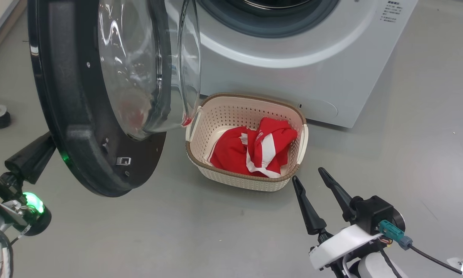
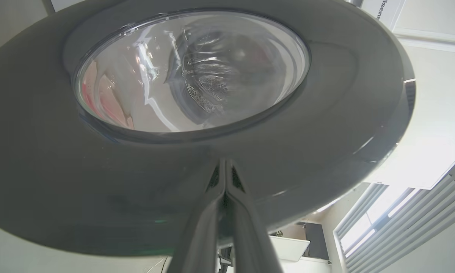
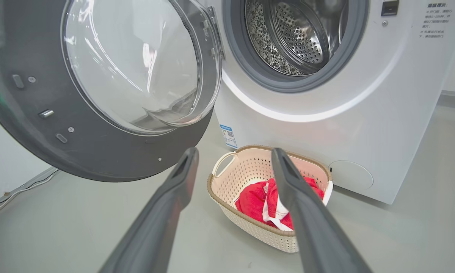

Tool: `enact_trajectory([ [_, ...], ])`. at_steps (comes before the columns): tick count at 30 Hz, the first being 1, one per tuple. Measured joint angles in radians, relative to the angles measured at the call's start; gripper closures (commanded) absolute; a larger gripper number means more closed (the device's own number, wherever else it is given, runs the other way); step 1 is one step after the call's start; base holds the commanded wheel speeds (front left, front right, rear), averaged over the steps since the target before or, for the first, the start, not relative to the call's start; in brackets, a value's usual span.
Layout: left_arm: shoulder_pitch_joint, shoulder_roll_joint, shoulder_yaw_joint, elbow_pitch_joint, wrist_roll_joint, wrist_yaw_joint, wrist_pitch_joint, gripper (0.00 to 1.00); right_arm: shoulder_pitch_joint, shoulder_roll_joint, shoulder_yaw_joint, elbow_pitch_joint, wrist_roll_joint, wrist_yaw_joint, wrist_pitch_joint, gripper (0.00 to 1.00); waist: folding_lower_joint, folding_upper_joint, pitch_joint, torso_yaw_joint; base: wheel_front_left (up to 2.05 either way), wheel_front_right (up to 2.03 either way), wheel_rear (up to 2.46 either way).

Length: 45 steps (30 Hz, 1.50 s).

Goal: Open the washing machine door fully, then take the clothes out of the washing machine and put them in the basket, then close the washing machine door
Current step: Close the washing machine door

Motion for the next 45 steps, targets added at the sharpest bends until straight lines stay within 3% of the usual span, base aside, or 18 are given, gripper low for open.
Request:
enact_trajectory([
  [14,0.011,-0.019,-0.058,-0.035,-0.011,0.000,0.035,1.00,-0.009,0.004,-0.013,0.005,0.000,0.000,-0.007,0.00,0.0000,0.0000,-0.001,-0.072,0.00,0.00,0.00],
  [33,0.043,-0.135,-0.124,-0.070,-0.067,0.000,0.031,1.00,-0.010,0.004,-0.070,0.016,0.009,-0.015,-0.008,0.00,0.0000,0.0000,-0.013,-0.228,0.00,0.00,0.00],
  [45,0.044,-0.169,-0.135,-0.084,-0.074,0.000,-0.024,1.00,-0.012,0.006,-0.083,0.006,0.010,-0.015,-0.009,0.00,0.0000,0.0000,0.005,-0.330,0.00,0.00,0.00],
])
